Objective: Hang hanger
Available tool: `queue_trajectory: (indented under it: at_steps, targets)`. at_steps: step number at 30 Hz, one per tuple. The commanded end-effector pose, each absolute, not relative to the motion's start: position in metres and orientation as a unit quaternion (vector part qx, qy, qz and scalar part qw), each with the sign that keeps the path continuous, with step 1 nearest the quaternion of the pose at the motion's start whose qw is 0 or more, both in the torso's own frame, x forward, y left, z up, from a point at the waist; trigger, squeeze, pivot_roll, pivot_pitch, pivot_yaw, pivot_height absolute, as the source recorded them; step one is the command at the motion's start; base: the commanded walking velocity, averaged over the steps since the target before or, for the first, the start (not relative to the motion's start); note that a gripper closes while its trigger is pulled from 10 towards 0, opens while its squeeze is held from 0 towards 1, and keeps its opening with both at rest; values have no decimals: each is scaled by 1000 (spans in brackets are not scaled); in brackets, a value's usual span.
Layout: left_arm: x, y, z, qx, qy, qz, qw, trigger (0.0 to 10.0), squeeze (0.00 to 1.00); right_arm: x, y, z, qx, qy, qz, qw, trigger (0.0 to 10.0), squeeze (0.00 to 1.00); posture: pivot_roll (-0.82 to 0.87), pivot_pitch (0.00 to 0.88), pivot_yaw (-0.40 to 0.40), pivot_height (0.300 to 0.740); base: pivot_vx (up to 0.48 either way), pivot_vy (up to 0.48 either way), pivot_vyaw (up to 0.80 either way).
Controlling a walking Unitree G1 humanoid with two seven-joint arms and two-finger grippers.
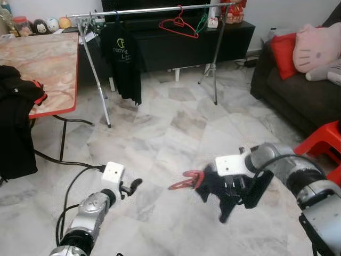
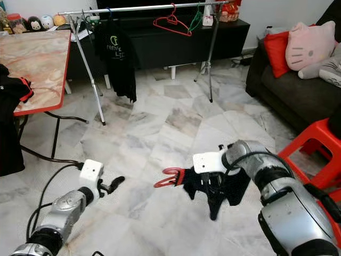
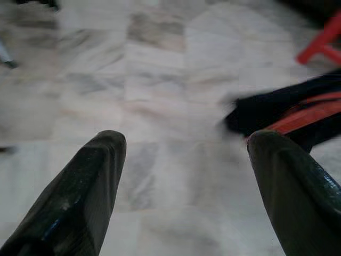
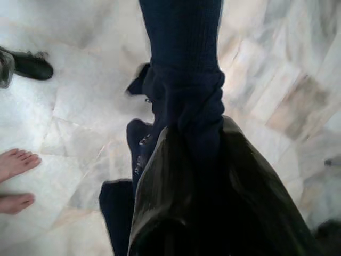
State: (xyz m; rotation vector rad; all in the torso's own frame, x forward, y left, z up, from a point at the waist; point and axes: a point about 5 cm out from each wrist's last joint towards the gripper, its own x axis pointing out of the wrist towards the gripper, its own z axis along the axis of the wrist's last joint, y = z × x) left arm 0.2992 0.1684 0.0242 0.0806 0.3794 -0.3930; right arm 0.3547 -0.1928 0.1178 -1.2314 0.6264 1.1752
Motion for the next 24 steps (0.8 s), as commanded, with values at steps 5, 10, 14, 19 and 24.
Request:
queue_trajectory:
  at_steps: [5, 10, 14, 19, 24]
  targets:
    - [297, 153, 31, 19, 149, -252, 956, 10000, 0, 363, -156, 163, -505, 168, 585, 612, 0, 0, -23, 0, -81, 740, 0, 0, 0]
    - [292, 151, 28, 13, 156, -288, 945, 10000, 0, 367, -148, 176, -532, 143, 583, 597, 0, 0, -20, 0, -83, 740, 0, 0, 0]
    - [287, 159, 22, 39, 175, -287, 941, 10000, 0, 368, -142, 187, -541, 130, 584, 591, 0, 0, -20, 0, -83, 740, 0, 0, 0]
    - [287, 173, 15, 78, 197, -239, 948, 10000, 0, 367, -131, 197, -555, 110, 595, 571, 0, 0, -20, 0, -83, 740, 0, 0, 0]
    - [293, 180, 25, 46, 164, -206, 964, 10000, 0, 368, -138, 191, -571, 127, 583, 564, 0, 0, -12, 0, -88, 740, 0, 0, 0]
